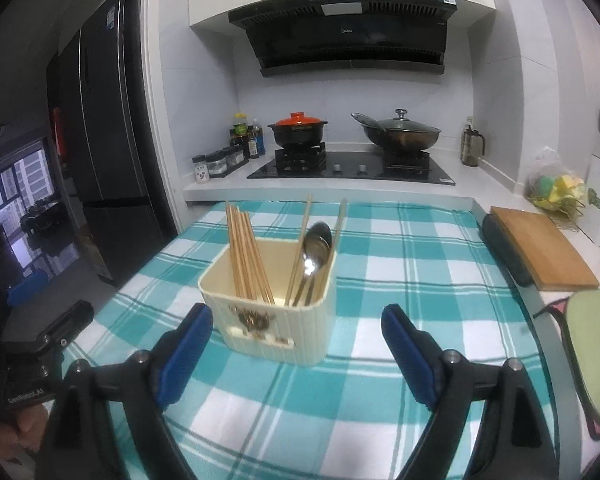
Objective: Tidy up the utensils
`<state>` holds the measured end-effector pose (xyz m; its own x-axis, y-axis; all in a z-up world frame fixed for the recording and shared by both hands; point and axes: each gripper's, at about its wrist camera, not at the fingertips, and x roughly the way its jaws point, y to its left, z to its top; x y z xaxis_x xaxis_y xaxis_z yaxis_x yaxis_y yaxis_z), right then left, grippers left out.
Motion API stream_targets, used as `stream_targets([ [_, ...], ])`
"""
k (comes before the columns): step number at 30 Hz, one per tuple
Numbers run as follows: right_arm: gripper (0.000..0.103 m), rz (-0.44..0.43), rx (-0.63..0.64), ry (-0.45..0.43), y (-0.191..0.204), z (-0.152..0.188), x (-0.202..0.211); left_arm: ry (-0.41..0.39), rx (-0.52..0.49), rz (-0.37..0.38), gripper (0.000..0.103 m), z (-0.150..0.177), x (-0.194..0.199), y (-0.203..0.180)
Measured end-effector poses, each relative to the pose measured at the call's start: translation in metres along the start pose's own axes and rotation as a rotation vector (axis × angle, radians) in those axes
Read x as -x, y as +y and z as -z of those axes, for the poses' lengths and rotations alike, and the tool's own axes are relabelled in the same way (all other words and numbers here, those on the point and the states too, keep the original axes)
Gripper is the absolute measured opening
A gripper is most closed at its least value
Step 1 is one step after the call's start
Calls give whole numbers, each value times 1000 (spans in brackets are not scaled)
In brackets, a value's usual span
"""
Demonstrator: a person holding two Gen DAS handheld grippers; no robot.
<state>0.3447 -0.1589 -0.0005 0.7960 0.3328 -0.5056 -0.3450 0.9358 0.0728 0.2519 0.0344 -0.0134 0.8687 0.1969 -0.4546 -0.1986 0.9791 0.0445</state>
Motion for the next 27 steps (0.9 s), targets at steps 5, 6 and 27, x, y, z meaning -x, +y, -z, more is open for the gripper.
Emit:
stream_targets([
  [5, 88, 12, 0, 12, 7, 40, 28, 97, 74, 32, 103, 9, 6, 5],
  [6, 88, 18, 4, 11, 8, 45, 33, 107, 76, 31, 103, 9, 7, 5],
  [27, 88, 42, 50, -14, 34, 45, 68, 157, -2, 36, 103, 3, 26, -9],
])
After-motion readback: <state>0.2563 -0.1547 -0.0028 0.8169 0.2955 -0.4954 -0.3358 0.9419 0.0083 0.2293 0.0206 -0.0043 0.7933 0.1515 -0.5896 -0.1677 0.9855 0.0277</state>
